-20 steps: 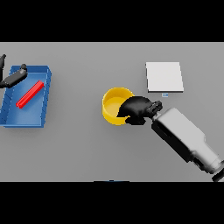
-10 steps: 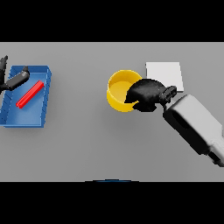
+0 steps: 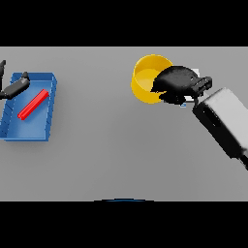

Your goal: Pick up the red beaker and tilt it to pour out 1 green nut into yellow bowl. Pick up the yellow bowl and place it on the metallic measuring scale.

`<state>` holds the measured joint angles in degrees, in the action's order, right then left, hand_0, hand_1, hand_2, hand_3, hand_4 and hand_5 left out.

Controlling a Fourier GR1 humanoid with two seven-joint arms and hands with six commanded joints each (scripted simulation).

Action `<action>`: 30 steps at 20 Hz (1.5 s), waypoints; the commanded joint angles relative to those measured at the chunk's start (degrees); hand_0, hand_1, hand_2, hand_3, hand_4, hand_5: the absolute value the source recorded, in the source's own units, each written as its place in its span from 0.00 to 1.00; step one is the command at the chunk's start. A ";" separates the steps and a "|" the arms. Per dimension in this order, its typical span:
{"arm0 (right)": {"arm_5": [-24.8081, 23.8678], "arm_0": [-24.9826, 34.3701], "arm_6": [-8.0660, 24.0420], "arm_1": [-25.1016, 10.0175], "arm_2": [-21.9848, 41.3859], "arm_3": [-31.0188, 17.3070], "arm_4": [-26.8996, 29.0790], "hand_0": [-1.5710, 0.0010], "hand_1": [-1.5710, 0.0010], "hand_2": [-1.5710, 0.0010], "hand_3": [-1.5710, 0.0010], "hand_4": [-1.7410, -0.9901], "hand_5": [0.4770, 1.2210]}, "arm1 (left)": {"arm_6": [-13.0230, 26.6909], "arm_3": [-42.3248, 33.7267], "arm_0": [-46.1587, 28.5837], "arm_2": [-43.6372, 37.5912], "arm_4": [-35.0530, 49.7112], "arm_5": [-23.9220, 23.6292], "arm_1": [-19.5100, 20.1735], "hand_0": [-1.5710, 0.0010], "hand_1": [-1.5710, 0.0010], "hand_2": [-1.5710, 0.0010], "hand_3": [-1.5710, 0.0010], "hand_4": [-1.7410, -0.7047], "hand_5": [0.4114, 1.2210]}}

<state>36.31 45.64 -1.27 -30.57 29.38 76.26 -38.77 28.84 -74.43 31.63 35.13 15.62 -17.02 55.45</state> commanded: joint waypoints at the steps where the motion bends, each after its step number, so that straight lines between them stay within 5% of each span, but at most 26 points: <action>1: -0.99 0.36 -0.55 -0.72 -0.19 -1.19 -0.40 0.00 0.00 0.00 0.19 0.03 1.00 | 0.71 -0.73 -0.28 0.30 -0.33 -0.18 0.49 1.00 1.00 1.00 1.00 0.91 0.40; 11: -9.62 3.31 -3.89 -2.89 -3.14 -19.65 -0.70 0.00 0.00 0.00 0.26 0.03 1.00 | 4.07 -2.20 -0.07 0.39 -0.58 -1.03 1.03 1.00 1.00 1.00 1.00 0.88 0.45; 25: -19.60 7.02 -7.04 2.47 -1.55 -40.87 -1.88 0.00 0.06 0.00 0.04 0.02 1.00 | 4.44 -0.14 1.17 0.46 -0.79 -0.13 0.21 1.00 1.00 1.00 1.00 0.90 0.39; 27: -20.10 7.47 -7.83 2.80 -1.49 -42.01 -1.49 0.01 0.10 0.00 0.06 0.03 1.00 | 4.77 -0.78 1.17 0.55 -0.66 -0.27 0.17 1.00 1.00 1.00 1.00 0.90 0.40; 29: -19.42 7.95 -7.40 3.22 -1.68 -43.14 -0.75 0.02 0.10 0.00 0.26 0.02 1.00 | 4.65 -0.56 1.48 0.40 -0.67 0.02 0.39 1.00 1.00 1.00 1.00 0.90 0.41; 30: -18.85 8.39 -7.17 3.31 -1.88 -43.76 -0.45 0.02 0.08 0.05 0.35 0.11 1.00 | 4.48 0.10 1.51 0.56 -0.62 0.21 -0.19 1.00 1.00 1.00 1.00 0.90 0.41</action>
<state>17.46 54.04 -8.32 -27.28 27.51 32.50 -39.24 33.38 -74.33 33.13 35.71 15.01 -16.80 55.24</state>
